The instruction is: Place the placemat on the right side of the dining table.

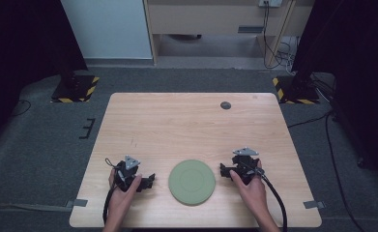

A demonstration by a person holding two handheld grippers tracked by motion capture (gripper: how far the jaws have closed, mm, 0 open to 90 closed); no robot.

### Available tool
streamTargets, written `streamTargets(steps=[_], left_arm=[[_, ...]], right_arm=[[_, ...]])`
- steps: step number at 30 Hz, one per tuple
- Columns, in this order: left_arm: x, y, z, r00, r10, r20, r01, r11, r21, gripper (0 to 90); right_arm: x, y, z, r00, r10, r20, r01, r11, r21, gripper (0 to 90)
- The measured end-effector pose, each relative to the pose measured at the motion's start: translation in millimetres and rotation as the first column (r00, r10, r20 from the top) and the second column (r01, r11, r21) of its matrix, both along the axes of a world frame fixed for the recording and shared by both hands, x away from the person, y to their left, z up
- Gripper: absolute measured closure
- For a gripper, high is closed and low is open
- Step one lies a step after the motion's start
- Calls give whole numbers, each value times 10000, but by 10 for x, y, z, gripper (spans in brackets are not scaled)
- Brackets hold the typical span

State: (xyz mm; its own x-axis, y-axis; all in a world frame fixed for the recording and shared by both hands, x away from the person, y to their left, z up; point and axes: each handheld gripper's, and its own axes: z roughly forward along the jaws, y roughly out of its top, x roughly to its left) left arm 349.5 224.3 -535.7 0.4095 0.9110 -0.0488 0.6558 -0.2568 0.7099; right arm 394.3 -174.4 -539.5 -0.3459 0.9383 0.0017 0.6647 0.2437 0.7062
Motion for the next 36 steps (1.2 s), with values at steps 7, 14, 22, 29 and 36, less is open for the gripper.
streamTargets(steps=[7,14,22,29,36], left_arm=[[-12,-44,24,9971,-663,385,667,9977,-90,30],[-200,-167,154,9854,-1397,976,1405,9901,-19,32],[-304,-437,363,9688,-2336,824,2342,9722,28,40],[-414,-427,131,9692,-2351,731,2352,9719,79,40],[-458,-497,156,9632,-2548,857,2526,9669,352,43]], right_arm=[[-3,-13,2,9990,456,-5,-456,9990,-16,8],[-82,-55,78,9905,1376,-41,-1375,9904,141,114],[-448,-70,257,9639,2566,705,-2594,9652,339,93],[-549,-65,220,9524,2963,722,-3009,9515,634,106],[-589,51,179,9421,3288,654,-3320,9422,461,99]])
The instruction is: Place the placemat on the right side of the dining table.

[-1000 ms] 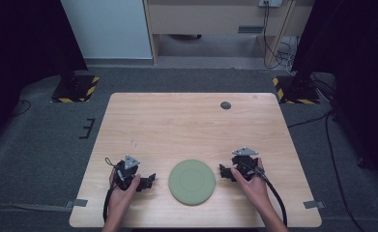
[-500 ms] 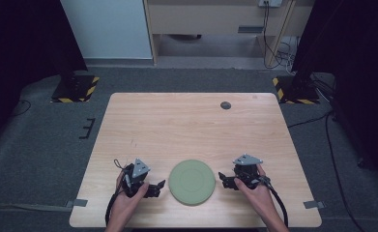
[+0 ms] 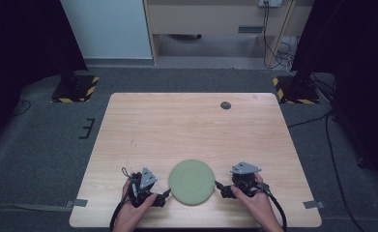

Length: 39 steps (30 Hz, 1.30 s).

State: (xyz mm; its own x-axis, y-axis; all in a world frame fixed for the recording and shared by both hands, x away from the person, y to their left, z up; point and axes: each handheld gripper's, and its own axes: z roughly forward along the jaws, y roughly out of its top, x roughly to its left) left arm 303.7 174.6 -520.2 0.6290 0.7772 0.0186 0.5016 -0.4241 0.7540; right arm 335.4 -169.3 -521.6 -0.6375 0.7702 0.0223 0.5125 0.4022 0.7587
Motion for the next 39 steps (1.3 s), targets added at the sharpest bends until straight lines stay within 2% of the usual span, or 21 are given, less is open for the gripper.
streamTargets(steps=[5,8,17,33,37,39], left_arm=[[0,-17,-21,9999,-34,-133,34,10000,-33,44],[21,-66,-51,9997,-43,-246,45,9999,111,44],[39,-144,-59,10000,-4,-88,8,9988,489,35],[128,-174,-46,9995,301,99,-305,9982,517,25],[114,-168,-46,9995,276,121,-282,9985,467,37],[105,-174,-46,9996,262,137,-268,9986,449,46]], right_arm=[[-31,68,-34,9996,273,22,-272,9992,-286,98],[-36,92,-54,9995,322,32,-320,9986,-418,98],[-41,116,-59,9997,222,109,-215,9979,-607,70],[34,135,-73,9995,-244,208,257,9974,-672,30],[20,137,-62,9995,-248,171,259,9976,-637,74],[-6,138,-46,9999,-102,61,105,9985,-537,68]])
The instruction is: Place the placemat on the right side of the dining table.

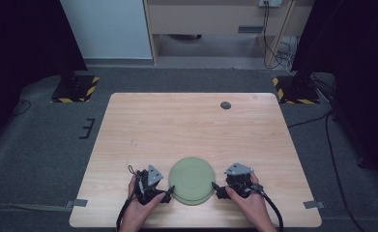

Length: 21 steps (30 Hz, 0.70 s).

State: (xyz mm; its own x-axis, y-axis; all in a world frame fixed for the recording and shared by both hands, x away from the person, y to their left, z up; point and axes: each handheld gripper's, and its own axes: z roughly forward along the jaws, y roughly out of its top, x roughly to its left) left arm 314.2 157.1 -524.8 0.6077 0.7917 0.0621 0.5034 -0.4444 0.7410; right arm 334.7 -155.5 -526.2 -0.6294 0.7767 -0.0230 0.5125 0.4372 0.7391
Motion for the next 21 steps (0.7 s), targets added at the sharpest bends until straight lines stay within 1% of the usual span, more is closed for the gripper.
streamTargets(steps=[2,5,8,15,16,18,21], left_arm=[[6,-7,0,10000,45,2,-45,10000,37,36],[18,-5,-1,10000,66,-14,-66,10000,48,26],[31,-18,3,9999,123,62,-124,9999,112,23],[73,-20,-3,9991,375,178,-374,9993,-6,18],[73,-20,-4,9991,382,190,-382,9993,-10,19],[71,-16,-5,9991,378,174,-377,9993,-39,22],[58,-16,-5,9994,317,129,-316,9995,-97,38]], right_arm=[[-10,13,0,10000,98,4,-98,9999,-33,66],[5,26,-3,10000,36,46,-35,9999,-148,45],[19,32,-8,9999,-96,136,98,9998,-178,33],[67,52,-15,9990,-347,275,354,9990,-261,9],[75,60,-16,9984,-446,339,456,9986,-286,10],[75,62,-16,9983,-461,355,472,9985,-288,16],[51,61,-7,9986,-451,278,457,9987,-211,61]])
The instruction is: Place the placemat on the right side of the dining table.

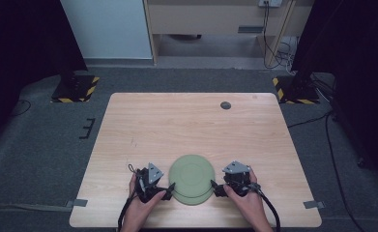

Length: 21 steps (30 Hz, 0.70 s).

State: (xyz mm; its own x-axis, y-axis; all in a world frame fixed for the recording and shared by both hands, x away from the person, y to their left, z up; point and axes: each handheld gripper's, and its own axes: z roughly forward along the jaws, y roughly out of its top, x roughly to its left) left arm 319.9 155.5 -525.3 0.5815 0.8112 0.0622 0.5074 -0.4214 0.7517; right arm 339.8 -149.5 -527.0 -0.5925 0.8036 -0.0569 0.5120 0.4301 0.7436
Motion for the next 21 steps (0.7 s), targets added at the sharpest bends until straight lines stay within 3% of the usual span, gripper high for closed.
streamTargets(steps=[2,13,19,21], left_arm=[[-3,-6,-3,10000,6,0,-6,10000,42,34],[33,-12,-12,10000,45,48,-45,10000,30,5],[3,-19,-12,10000,36,19,-37,10000,50,30],[1,-21,-15,10000,97,22,-97,10000,16,30]], right_arm=[[-22,4,2,9998,150,-118,-151,9999,-40,59],[22,24,-12,9998,-189,112,190,9997,-128,31],[-27,31,4,9998,-11,-180,12,10000,45,63],[-31,44,-6,10000,7,-68,-8,10000,-72,49]])
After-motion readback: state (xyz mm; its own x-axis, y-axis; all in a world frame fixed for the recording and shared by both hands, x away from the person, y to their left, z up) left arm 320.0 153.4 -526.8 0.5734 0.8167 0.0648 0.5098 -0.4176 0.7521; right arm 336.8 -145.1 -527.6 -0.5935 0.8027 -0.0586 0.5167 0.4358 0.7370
